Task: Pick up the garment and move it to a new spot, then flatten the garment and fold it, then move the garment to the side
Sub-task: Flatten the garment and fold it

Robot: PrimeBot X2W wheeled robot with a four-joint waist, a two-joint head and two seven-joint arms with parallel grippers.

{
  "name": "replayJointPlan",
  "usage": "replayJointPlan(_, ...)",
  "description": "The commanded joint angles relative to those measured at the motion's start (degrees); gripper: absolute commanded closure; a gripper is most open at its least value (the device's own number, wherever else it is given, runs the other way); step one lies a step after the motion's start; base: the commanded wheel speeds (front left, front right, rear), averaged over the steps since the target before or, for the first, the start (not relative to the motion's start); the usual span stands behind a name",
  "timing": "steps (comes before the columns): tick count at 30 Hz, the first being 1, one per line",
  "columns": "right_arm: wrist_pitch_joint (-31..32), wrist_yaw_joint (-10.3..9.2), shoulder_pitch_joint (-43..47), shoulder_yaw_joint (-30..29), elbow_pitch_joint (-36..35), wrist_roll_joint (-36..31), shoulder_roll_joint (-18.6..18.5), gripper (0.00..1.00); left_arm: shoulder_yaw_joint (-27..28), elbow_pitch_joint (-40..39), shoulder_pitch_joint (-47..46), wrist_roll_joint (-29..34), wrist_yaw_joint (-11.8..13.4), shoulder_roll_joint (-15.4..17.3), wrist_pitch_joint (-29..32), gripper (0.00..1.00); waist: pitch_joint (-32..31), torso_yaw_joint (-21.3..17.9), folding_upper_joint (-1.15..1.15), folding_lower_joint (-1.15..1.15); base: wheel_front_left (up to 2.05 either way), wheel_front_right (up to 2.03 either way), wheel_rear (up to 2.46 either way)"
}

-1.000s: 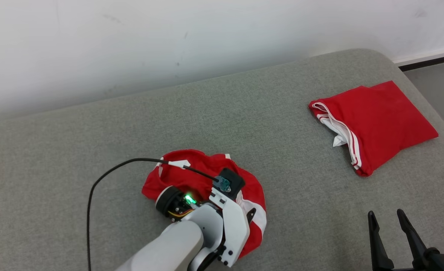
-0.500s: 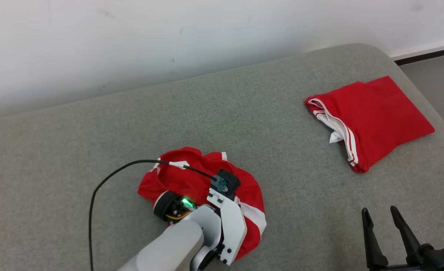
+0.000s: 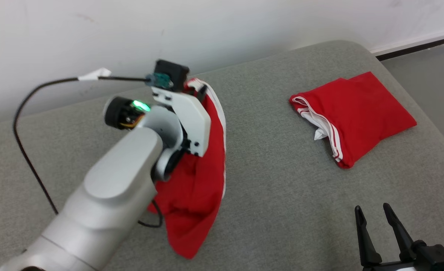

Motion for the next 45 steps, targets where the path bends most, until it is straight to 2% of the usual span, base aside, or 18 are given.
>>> replayJointPlan(1, 0.1, -0.14, -0.39, 0.17, 0.17, -0.04, -0.16, 0.0, 0.55, 0.59, -1.78, 0.45, 0.09, 1.38, -0.5, 1.0, -0.09, -1.08, 0.0, 0.0, 0.0, 0.0, 0.0)
replayJointPlan(7, 0.09, -0.14, -0.16, 1.02, 0.57, -0.14, -0.15, 0.0, 3.86, 3.38, -7.72, -0.06, -1.61, 4.28, -4.18, 1.0, -0.31, -3.49, 0.0, 0.0, 0.0, 0.0, 0.0)
replayJointPlan(11, 0.09, -0.14, -0.23, 1.41, 0.82, -0.25, -0.16, 0.0, 5.14, 5.76, -10.59, -0.28, -2.71, 4.83, -7.17, 1.0, -0.49, -4.49, 0.0, 0.0, 0.0, 0.0, 0.0)
replayJointPlan(17, 0.1, -0.14, -0.29, 1.0, 0.74, -0.32, -0.16, 0.0, 6.08, 7.9, -13.28, -1.56, -4.98, 3.24, -11.35, 1.0, -0.37, -4.63, 0.0, 0.0, 0.0, 0.0, 0.0)
replayJointPlan(23, 0.1, -0.14, -0.05, -0.03, 0.22, -0.2, -0.15, 0.0, 5.22, 5.91, -12.01, -3.39, -8.73, -0.02, -13.63, 1.0, 0.24, -3.07, 0.0, 0.0, 0.0, 0.0, 0.0)
replayJointPlan(29, 0.1, -0.14, 1.24, -2.05, -0.02, -0.18, -0.16, 0.0, 1.59, -3.84, -0.3, -8.71, -12.8, -2.17, -11.86, 1.0, -0.61, -0.32, 0.0, 0.0, 0.0, 0.0, 0.0)
replayJointPlan(31, 0.1, -0.14, 2.03, -2.99, -0.03, -0.6, -0.16, 0.0, -0.02, -9.33, 5.98, -11.28, -13.21, -1.58, -9.9, 1.0, -1.09, 1.16, 0.0, 0.0, 0.0, 0.0, 0.0)
replayJointPlan(33, 0.09, -0.14, 2.55, -3.42, 0.12, -1.09, -0.15, 0.0, -1.87, -15.22, 12.7, -13.69, -13.44, 0.44, -8.0, 1.0, -1.52, 2.77, 0.0, 0.0, 0.0, 0.0, 0.0)
replayJointPlan(35, 0.09, -0.14, 3.09, -4.02, 0.06, -1.46, -0.15, 0.0, -3.57, -20.54, 18.67, -13.97, -13.01, 2.99, -7.12, 1.0, -1.83, 4.49, 0.0, 0.0, 0.0, 0.0, 0.0)
replayJointPlan(39, 0.1, -0.14, 3.26, -4.36, -0.12, -1.99, -0.19, 0.0, -4.74, -27.4, 30.54, -16.66, -10.44, 6.76, -7.97, 1.0, -2.27, 7.75, 0.0, 0.0, 0.0, 0.0, 0.0)
replayJointPlan(45, 0.09, -0.14, 4.12, -4.52, -0.08, -2.41, -0.18, 0.0, -4.27, -28.33, 42.43, -17.78, -7.09, 10.18, -12.84, 1.0, -3.14, 12.3, 0.0, 0.0, 0.0, 0.0, 0.0)
